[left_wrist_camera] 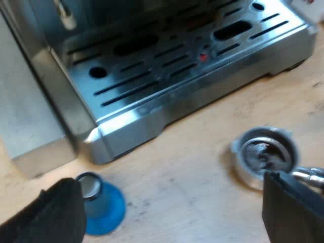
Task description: Grind coffee beans and then tamp
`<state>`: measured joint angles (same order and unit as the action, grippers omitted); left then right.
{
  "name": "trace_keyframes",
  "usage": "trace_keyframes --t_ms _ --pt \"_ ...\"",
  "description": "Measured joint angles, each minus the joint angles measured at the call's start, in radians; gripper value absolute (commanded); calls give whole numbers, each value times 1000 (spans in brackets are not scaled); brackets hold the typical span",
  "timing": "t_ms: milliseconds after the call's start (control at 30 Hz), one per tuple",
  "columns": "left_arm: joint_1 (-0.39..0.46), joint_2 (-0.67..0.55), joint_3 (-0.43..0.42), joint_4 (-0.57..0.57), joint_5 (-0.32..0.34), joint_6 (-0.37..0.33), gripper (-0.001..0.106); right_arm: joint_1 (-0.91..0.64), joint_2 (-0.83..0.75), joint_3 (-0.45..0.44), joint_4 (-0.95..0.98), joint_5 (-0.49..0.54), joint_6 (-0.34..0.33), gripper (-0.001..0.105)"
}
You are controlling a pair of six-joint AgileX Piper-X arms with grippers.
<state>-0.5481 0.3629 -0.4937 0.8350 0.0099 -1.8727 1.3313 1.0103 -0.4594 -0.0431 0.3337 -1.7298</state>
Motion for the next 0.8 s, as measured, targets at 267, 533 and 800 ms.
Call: trace_keyframes --t_ms 267,533,800 --pt "197 146 -23 -10 35 75 73 0 81 0 -156 0 -13 75" --pt "195 273 -25 -35 64 103 73 0 81 0 -178 0 -13 75" --pt "195 498 -27 -122 42 116 73 0 81 0 -178 0 -13 75"
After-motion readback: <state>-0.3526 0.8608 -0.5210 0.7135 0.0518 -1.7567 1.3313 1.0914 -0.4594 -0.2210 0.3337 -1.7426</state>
